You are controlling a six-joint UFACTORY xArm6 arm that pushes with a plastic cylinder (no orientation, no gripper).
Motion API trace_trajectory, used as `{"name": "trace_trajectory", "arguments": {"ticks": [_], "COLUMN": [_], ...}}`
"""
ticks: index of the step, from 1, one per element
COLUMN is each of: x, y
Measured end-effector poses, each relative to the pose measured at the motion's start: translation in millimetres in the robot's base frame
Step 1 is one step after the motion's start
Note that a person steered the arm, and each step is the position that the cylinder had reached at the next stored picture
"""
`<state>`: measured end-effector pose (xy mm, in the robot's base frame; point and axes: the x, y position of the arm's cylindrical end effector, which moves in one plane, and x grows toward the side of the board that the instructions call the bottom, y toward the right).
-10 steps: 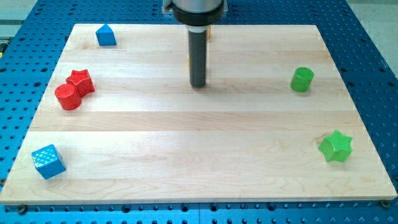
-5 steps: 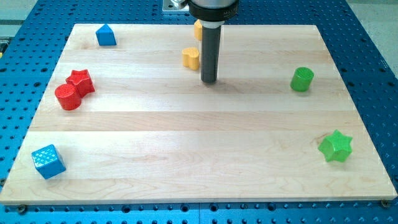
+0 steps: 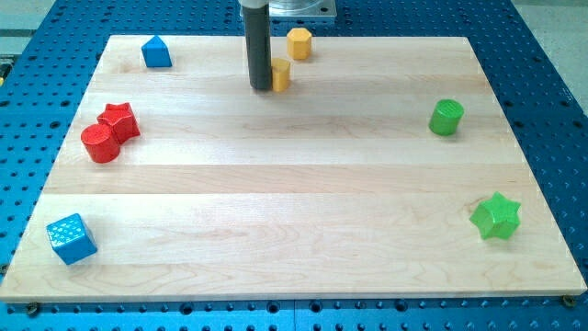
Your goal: Move the yellow heart to the bottom right side of the hexagon
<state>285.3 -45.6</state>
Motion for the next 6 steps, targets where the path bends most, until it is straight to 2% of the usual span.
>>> {"name": "trace_trajectory", "arguments": {"ticks": [1,2,5,6], "x": [-13.7,15.9,45.8,4.7], "y": [3.0,16.4,36.7,48.4]}}
